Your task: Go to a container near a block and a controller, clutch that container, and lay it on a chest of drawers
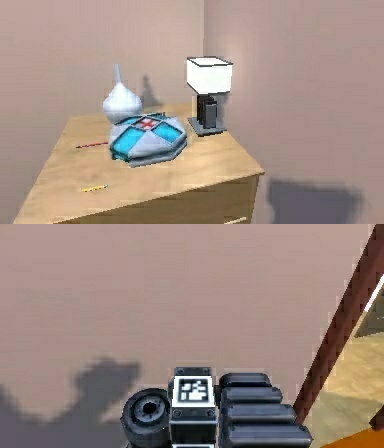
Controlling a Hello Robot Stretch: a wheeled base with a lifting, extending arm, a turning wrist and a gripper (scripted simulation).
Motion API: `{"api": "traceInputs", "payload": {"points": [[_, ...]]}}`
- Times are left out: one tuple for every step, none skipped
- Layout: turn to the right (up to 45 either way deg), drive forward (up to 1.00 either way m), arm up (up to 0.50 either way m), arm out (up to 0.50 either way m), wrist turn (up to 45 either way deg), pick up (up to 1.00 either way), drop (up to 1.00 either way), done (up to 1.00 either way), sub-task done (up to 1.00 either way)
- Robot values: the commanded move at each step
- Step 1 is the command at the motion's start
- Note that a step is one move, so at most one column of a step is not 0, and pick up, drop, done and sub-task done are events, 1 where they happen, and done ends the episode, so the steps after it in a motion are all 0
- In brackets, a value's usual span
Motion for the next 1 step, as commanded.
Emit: {"api": "traceInputs", "payload": {"points": [[45.0, 0.00, 0.00, 0.00, 0.0, 0.00, 0.00, 0.00, 0.00]]}}
